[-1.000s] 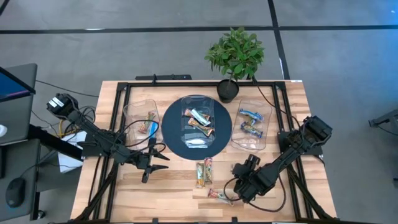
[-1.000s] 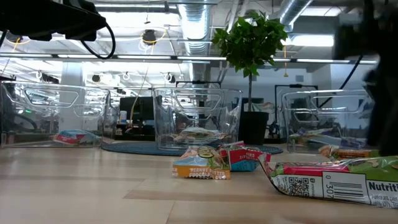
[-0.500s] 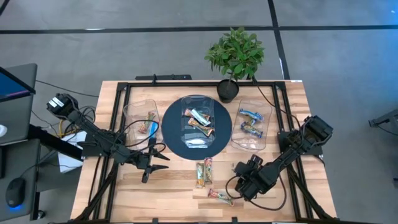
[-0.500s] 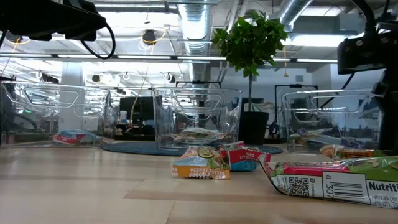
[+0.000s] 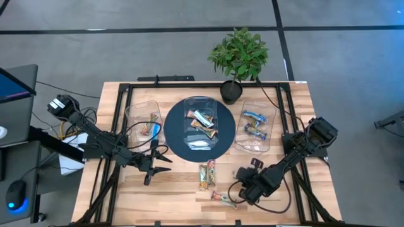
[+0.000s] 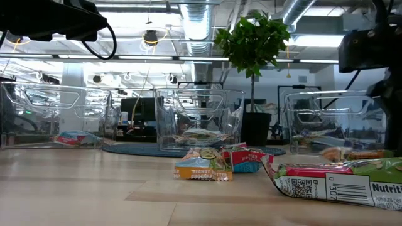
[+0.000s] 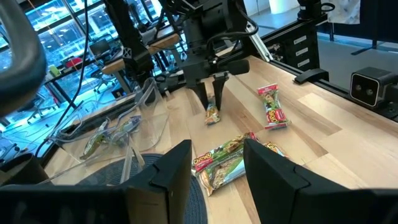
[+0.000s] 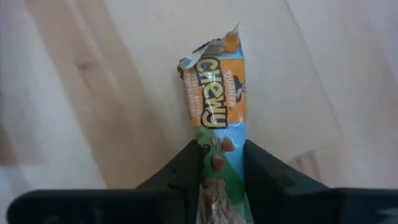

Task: Pick and place Granola Bars by type
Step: Put the yellow granola bar into the middle transparent bin

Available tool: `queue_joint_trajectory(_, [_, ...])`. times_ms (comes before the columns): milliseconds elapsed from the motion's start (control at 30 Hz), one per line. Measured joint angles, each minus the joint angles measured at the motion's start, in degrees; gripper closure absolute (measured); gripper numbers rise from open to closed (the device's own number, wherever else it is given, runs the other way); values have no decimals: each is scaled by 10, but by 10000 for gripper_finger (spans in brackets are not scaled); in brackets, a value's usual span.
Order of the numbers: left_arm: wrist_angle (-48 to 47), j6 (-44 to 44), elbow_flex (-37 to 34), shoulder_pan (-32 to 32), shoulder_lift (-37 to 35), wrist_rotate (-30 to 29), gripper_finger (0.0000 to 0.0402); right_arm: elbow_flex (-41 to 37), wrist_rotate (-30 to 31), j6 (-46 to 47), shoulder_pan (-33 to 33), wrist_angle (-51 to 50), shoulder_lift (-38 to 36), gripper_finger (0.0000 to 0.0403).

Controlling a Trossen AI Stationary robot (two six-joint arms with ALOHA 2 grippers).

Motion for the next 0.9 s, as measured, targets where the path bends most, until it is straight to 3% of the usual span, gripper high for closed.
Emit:
queue_joint_trajectory(300, [0, 0, 0, 0, 0, 0, 260, 3, 3, -47, 0, 42, 2, 325])
queue_joint_trajectory(467, [0, 0, 0, 0, 0, -2, 260, 30, 38, -105, 0, 41, 3, 331])
queue_joint_trajectory(700, [0, 0, 0, 0, 0, -3, 260, 86, 129, -231, -2, 37, 3, 333])
queue_joint_trajectory(900, [0, 0, 0, 0, 0, -3, 260, 144, 268, -383, -35, 33, 2, 334])
